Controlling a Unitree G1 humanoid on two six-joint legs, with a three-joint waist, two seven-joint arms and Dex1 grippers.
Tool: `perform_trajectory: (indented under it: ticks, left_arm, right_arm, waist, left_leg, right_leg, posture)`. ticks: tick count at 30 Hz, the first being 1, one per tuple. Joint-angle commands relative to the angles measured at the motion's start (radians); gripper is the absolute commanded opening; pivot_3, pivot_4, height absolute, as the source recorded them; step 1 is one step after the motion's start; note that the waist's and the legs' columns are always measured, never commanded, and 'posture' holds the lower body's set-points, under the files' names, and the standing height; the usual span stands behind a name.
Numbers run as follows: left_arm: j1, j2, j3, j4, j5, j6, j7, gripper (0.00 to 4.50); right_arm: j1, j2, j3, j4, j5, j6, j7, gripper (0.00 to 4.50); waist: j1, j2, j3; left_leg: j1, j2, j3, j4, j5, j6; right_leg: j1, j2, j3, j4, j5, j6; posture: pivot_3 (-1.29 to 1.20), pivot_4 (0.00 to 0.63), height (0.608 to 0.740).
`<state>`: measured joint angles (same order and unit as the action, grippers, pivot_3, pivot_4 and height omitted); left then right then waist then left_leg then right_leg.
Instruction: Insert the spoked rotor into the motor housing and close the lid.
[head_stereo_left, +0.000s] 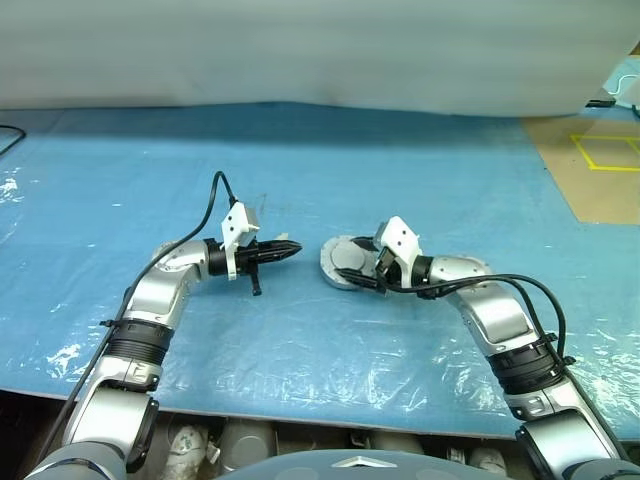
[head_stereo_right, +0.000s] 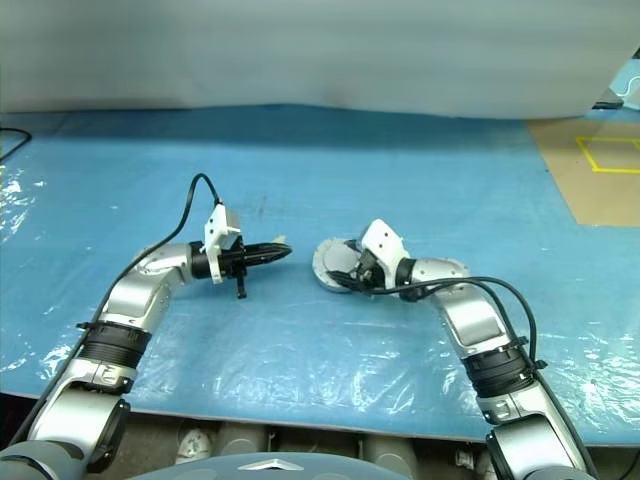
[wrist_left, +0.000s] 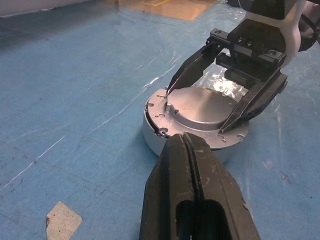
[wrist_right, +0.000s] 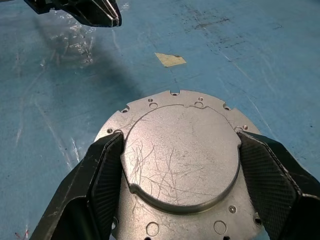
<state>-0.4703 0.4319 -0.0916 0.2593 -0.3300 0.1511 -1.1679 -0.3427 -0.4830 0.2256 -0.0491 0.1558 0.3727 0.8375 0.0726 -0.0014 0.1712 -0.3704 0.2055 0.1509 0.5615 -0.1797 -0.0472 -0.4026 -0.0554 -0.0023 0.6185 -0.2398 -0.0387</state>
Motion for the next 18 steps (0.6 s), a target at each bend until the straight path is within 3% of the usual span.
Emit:
perform_trajectory:
  ticks: [1, 9, 18]
  left_arm:
    - [-0.015, 0.002, 0.000, -0.036, -0.004, -0.003, -0.002, 0.00]
    - [-0.014, -0.001, -0.002, -0.046, -0.005, 0.001, 0.003, 0.00]
    - [-0.012, -0.005, 0.000, -0.038, -0.003, -0.005, 0.005, 0.00]
  right_arm:
    - [0.035, -0.024, 0.036, 0.059, -0.049, 0.012, 0.000, 3.18]
    - [0.007, 0.034, -0.022, 0.055, 0.039, 0.107, -0.022, 3.18]
    - [0.028, 0.022, 0.038, 0.066, -0.033, 0.073, -0.038, 3.18]
  waist:
    - [0.000, 0.000, 0.000]
    - [-0.002, -0.001, -0.001]
    - [-0.002, -0.002, -0.001]
  left_leg:
    - [0.000, 0.000, 0.000, 0.000, 0.000, 0.000]
    - [0.002, 0.000, 0.000, 0.000, 0.000, 0.000]
    - [0.003, 0.000, 0.000, 0.000, 0.000, 0.000]
  right_leg:
    - [0.000, 0.000, 0.000, 0.000, 0.000, 0.000]
    - [0.002, 0.000, 0.000, 0.000, 0.000, 0.000]
    - [0.002, 0.000, 0.000, 0.000, 0.000, 0.000]
  posture:
    - [0.00, 0.150, 0.740]
    - [0.00, 0.150, 0.740]
    - [0.00, 0.150, 0.740]
